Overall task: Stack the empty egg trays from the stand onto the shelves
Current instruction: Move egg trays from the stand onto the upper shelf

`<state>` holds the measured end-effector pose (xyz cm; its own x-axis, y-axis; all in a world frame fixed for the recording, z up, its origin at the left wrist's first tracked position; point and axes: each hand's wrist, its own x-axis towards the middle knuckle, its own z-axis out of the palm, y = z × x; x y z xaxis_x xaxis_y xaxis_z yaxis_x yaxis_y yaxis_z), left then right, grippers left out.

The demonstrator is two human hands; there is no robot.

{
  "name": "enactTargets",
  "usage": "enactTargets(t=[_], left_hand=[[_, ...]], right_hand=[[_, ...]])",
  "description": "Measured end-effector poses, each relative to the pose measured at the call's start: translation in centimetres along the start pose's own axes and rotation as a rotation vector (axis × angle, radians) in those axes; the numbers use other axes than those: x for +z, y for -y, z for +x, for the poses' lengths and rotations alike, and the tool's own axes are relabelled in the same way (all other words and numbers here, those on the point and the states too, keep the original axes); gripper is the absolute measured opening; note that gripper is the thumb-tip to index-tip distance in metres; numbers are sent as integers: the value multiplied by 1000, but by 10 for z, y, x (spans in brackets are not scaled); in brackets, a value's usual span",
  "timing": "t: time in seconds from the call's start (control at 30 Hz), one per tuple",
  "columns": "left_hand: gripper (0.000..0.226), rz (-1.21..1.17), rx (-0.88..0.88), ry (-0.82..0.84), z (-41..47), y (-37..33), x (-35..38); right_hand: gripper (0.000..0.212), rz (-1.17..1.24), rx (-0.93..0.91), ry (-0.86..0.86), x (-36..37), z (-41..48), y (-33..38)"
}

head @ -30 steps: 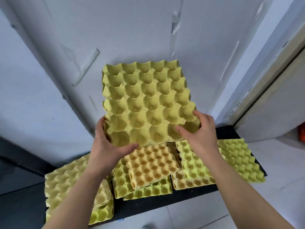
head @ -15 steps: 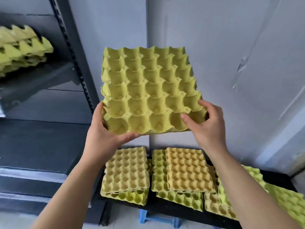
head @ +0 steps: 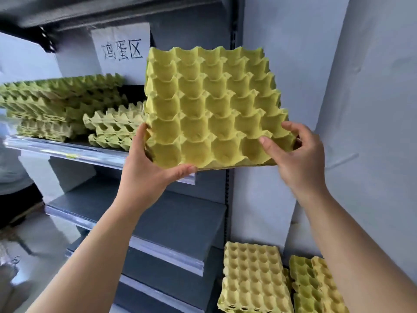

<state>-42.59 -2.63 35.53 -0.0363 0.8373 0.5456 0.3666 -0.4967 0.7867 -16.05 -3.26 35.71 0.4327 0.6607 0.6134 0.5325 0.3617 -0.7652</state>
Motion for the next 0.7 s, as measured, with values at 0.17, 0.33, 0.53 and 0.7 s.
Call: enactTargets(t=[0.17,0.33,0.53,0.7], left_hand=[[119,42,6,-34,47,20,-74],[119,42,2,-29,98,44,-118],[137,21,-67,-23,164,79,-148],[134,48,-56,15,203,101,-151]], right_hand=[[51,65,-44,0,75,10,49],[45,64,-62,34,131,29,82],[43,23,-99,48,181,60,92],[48,-20,-97,59,208,76,83]])
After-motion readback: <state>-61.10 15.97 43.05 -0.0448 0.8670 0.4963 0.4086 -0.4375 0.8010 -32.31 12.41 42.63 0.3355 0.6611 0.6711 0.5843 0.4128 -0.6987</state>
